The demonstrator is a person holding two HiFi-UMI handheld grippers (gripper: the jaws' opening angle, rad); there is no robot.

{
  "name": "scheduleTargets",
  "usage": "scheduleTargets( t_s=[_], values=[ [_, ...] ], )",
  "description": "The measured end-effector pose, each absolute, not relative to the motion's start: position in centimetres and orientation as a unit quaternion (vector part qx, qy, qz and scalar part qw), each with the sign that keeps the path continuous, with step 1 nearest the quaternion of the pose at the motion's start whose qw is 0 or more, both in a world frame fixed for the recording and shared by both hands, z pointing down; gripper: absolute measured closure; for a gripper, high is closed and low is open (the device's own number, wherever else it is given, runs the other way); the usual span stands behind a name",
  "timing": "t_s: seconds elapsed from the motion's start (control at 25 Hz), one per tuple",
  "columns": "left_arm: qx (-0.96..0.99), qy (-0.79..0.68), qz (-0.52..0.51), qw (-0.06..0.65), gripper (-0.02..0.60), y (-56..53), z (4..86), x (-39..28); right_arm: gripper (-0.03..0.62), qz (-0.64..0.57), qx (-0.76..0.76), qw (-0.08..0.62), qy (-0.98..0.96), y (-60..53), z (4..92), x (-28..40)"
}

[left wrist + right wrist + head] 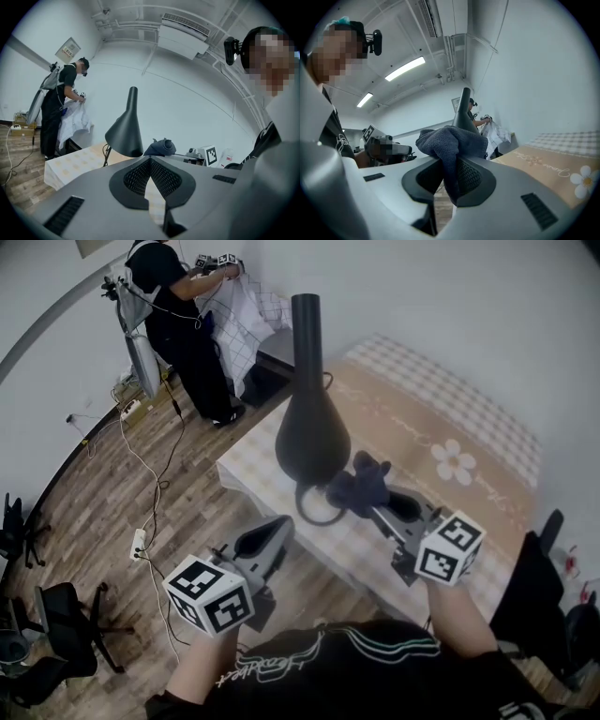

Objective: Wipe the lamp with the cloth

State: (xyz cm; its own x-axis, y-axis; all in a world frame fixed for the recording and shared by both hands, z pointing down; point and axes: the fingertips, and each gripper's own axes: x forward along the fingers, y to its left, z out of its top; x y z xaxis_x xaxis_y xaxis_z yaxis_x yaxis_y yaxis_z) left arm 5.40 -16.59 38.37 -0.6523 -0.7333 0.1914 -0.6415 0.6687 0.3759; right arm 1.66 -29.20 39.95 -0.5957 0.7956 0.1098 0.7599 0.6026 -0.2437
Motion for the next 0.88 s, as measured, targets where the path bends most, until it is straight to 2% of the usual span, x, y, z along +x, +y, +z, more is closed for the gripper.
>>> scheduleTargets(
  t_s=[0.4, 0.68, 0.88],
  values=[
    [0.39, -0.892, -0.155, 0.167, 0.581, -14.0, 39.1, 11.2, 0.537, 0.095, -0.441, 0.117, -0.885, -25.9, 39.2, 9.8],
    [0.398, -0.891, -0.145, 0.162, 0.581, -11.8, 38.5, 19.8, 0.537, 0.093, -0.456, 0.119, -0.877, -22.5, 39.0, 19.6],
    [0.4, -0.892, -0.144, 0.152, 0.581, -10.0, 37.1, 23.9, 0.537, 0.102, -0.451, 0.108, -0.88, -21.4, 37.5, 23.5]
  ],
)
